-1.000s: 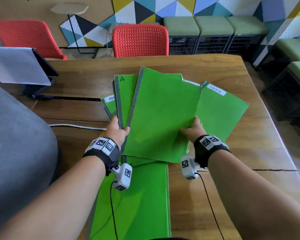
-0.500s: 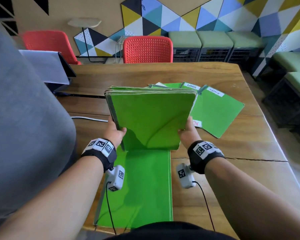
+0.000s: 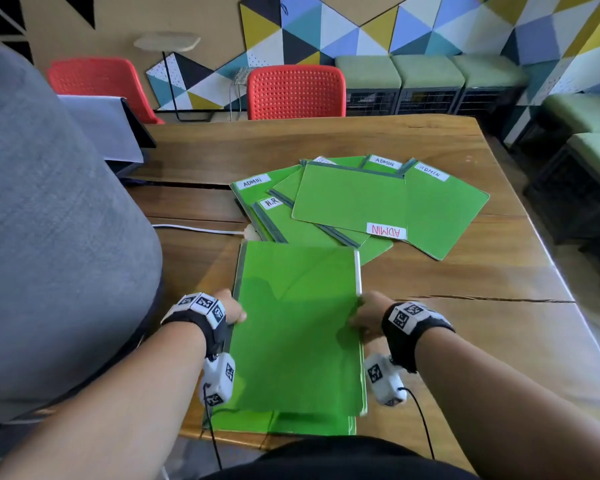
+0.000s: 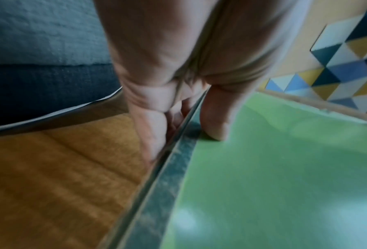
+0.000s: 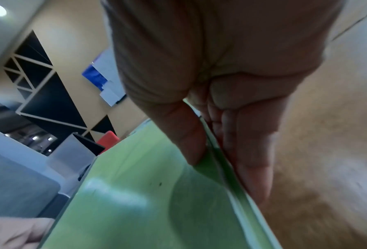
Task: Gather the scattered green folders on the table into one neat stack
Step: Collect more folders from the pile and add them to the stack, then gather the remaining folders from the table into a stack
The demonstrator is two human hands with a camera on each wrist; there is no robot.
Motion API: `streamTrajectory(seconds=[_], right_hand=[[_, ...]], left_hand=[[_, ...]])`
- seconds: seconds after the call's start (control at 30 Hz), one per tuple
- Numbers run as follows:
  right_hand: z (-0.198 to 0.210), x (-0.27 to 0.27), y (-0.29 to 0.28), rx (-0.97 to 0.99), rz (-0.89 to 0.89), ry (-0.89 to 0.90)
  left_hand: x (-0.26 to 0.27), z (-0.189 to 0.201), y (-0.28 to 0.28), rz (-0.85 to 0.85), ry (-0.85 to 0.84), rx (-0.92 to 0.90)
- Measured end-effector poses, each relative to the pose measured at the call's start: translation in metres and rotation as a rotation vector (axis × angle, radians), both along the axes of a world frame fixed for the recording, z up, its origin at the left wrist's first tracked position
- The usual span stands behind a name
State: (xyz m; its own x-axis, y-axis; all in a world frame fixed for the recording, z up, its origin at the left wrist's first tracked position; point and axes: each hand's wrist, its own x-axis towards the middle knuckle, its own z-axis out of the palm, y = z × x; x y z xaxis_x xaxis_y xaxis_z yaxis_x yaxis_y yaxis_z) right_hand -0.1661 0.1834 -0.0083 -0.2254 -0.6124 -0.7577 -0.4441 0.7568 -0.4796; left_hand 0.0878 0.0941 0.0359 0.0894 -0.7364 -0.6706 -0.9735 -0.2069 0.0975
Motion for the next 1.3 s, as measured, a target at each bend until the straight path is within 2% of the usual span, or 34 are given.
streamTrajectory(seconds=[0.1, 0.27, 0.47, 0.63, 0.73, 0.83, 0.93, 1.1, 1.2, 1.3], right_hand=[[-0.017, 0.014, 0.010, 0.106, 0.036, 0.005], [-0.023, 0.026, 0.007, 0.147, 0.089, 0.042], [-0.015, 0.026, -0.006, 0.065, 0.161, 0.261], [-0.014, 0.022, -0.015, 0.023, 0.183, 0.171], [-0.013, 0.017, -0.018, 0.081, 0.277, 0.274], [-0.007, 0.001, -0.032, 0.040, 0.336, 0.398], [0.002, -0.026, -0.049, -0.065, 0.310, 0.503], [0.008, -0.072, -0.080, -0.147, 0.350, 0.676], [0.004, -0.094, -0.096, -0.152, 0.360, 0.723], [-0.005, -0.118, -0.114, -0.146, 0.280, 0.705]], left_hand=[[0.008, -0.011, 0.010, -0.106, -0.148, 0.055], [0.005, -0.012, 0.009, -0.195, -0.243, 0.080], [0.000, -0.017, -0.007, -0.215, -0.180, 0.102], [-0.013, -0.015, -0.014, -0.319, -0.185, 0.183], [-0.014, -0.012, -0.023, -0.367, -0.216, 0.197], [-0.023, -0.009, -0.045, -0.303, -0.193, 0.109], [-0.045, 0.005, -0.073, -0.242, -0.143, -0.022], [-0.093, 0.020, -0.118, -0.227, 0.022, -0.041], [-0.117, 0.009, -0.141, -0.138, 0.082, -0.055], [-0.137, -0.011, -0.163, -0.002, 0.161, -0.025]])
